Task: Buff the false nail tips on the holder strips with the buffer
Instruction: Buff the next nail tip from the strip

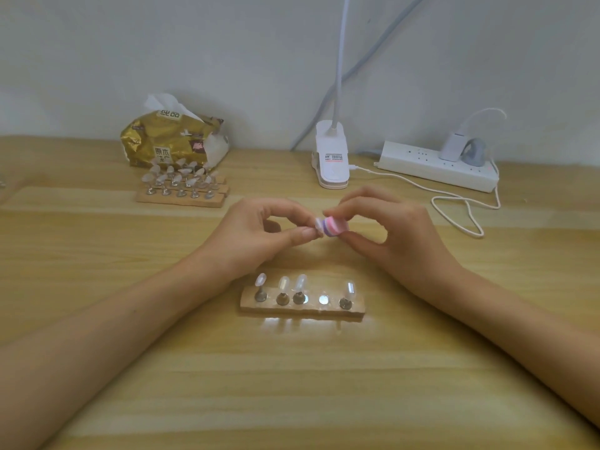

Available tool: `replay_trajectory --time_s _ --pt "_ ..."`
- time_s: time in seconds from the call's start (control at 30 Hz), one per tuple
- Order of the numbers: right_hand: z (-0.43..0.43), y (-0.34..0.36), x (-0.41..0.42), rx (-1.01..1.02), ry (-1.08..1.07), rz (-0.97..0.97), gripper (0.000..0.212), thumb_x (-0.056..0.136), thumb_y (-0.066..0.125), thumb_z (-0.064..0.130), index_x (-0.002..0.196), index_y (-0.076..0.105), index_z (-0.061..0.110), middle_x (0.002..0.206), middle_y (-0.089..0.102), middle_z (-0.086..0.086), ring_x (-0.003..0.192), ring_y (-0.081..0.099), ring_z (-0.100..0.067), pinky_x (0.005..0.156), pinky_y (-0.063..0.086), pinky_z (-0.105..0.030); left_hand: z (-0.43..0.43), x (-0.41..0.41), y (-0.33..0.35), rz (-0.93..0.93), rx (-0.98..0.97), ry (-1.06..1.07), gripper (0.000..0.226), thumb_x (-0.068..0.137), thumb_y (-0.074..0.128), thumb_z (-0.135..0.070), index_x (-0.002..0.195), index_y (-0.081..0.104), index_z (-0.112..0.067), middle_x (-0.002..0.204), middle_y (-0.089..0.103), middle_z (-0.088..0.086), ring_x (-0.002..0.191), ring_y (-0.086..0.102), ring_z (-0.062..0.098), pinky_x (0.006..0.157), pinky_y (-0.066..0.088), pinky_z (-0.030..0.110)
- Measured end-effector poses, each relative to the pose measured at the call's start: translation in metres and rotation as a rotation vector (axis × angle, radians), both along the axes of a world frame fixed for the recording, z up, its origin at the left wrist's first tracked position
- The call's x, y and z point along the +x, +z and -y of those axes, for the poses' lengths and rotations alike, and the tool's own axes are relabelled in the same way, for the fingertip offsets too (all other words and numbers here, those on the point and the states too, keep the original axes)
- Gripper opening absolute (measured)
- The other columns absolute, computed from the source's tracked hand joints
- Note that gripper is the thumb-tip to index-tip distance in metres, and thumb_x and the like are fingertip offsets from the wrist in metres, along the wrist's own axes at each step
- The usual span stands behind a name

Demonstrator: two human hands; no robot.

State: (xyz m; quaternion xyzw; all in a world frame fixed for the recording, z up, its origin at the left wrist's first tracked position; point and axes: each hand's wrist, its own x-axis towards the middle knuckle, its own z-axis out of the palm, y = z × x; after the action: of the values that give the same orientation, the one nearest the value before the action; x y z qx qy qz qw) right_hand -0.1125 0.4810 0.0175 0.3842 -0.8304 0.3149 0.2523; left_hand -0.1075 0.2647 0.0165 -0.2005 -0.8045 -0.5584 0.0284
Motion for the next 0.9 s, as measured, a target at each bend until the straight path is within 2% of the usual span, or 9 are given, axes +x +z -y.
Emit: replay_trajectory --time_s 0.13,0.23,0.37,0.43,0.53,0.63,0.7,0.8,0.9 --pt "-0.007 0.005 0.0 -0.116 -0.037 0.07 0.01 0.09 0.074 0.009 0.1 0.074 0.006 0.096 0.068 -0.004 0.09 0.067 -0.013 0.085 0.055 -0.034 0.0 0.002 0.003 -0.011 0.037 -0.037 0.006 0.078 0.078 -0.035 0.083 0.076 -0.031 0.09 0.073 0.007 0.06 0.044 0.027 0.058 0.04 0.027" --pt "-0.002 0.004 0.005 -0.153 0.001 0.135 0.015 0.091 0.071 0.011 0.105 0.074 0.006 0.099 0.068 -0.002 0.092 0.069 -0.014 0.089 0.056 -0.031 0.001 0.002 0.006 -0.013 0.08 -0.053 0.01 0.073 0.081 -0.035 0.08 0.076 -0.032 0.093 0.073 0.002 0.065 0.054 0.015 0.063 0.044 0.025" --pt "0.003 0.003 0.008 -0.169 0.015 0.138 0.024 0.09 0.072 0.012 0.113 0.07 0.006 0.098 0.068 -0.004 0.092 0.069 -0.016 0.09 0.057 -0.032 0.001 0.003 0.007 0.011 0.086 -0.025 0.021 0.064 0.086 -0.042 0.079 0.075 -0.033 0.096 0.071 0.017 0.073 0.058 0.018 0.073 0.045 0.037" --pt "0.002 0.004 0.01 -0.192 0.022 0.138 0.024 0.09 0.071 0.015 0.112 0.068 0.006 0.099 0.068 -0.003 0.093 0.069 -0.016 0.091 0.057 -0.033 0.002 0.004 0.007 0.01 0.076 -0.03 0.02 0.064 0.087 -0.039 0.077 0.074 -0.032 0.091 0.074 0.001 0.073 0.06 0.012 0.072 0.047 0.033" --pt "0.003 0.008 0.011 -0.205 0.071 0.071 0.018 0.091 0.071 0.015 0.107 0.066 0.007 0.102 0.068 -0.002 0.096 0.069 -0.017 0.091 0.056 -0.032 0.0 0.003 0.006 0.005 0.047 -0.027 0.01 0.071 0.082 -0.029 0.075 0.073 -0.03 0.082 0.072 -0.016 0.068 0.06 0.004 0.064 0.046 0.015" --pt "0.007 0.007 0.009 -0.045 0.12 -0.044 0.012 0.09 0.073 0.003 0.1 0.068 0.007 0.099 0.067 -0.003 0.095 0.065 -0.016 0.086 0.053 -0.029 0.0 0.003 0.006 0.004 0.039 -0.033 0.01 0.071 0.083 -0.024 0.074 0.073 -0.023 0.072 0.069 -0.017 0.06 0.057 0.002 0.058 0.045 0.013" --pt "0.004 0.005 0.004 0.013 0.086 0.005 0.013 0.088 0.075 0.0 0.097 0.068 0.007 0.1 0.066 0.0 0.095 0.064 -0.014 0.084 0.052 -0.032 -0.001 0.004 0.006 0.018 0.046 -0.035 0.011 0.072 0.083 -0.017 0.073 0.072 -0.019 0.068 0.069 -0.014 0.056 0.057 0.003 0.058 0.046 0.015" --pt "-0.001 0.004 0.003 -0.016 0.061 0.022 0.013 0.087 0.076 0.002 0.096 0.068 0.007 0.1 0.068 0.002 0.096 0.065 -0.012 0.085 0.052 -0.032 -0.002 0.003 0.006 0.034 0.057 -0.014 0.017 0.073 0.082 -0.011 0.068 0.071 -0.022 0.069 0.07 -0.006 0.056 0.059 0.009 0.061 0.05 0.023" --pt "0.003 0.001 0.004 -0.005 0.095 -0.065 0.011 0.088 0.075 0.003 0.097 0.069 0.006 0.101 0.067 0.001 0.097 0.065 -0.011 0.086 0.051 -0.025 -0.002 0.004 0.006 0.024 0.067 -0.018 0.016 0.07 0.083 -0.013 0.067 0.069 -0.02 0.068 0.069 -0.007 0.054 0.058 0.009 0.059 0.05 0.02"
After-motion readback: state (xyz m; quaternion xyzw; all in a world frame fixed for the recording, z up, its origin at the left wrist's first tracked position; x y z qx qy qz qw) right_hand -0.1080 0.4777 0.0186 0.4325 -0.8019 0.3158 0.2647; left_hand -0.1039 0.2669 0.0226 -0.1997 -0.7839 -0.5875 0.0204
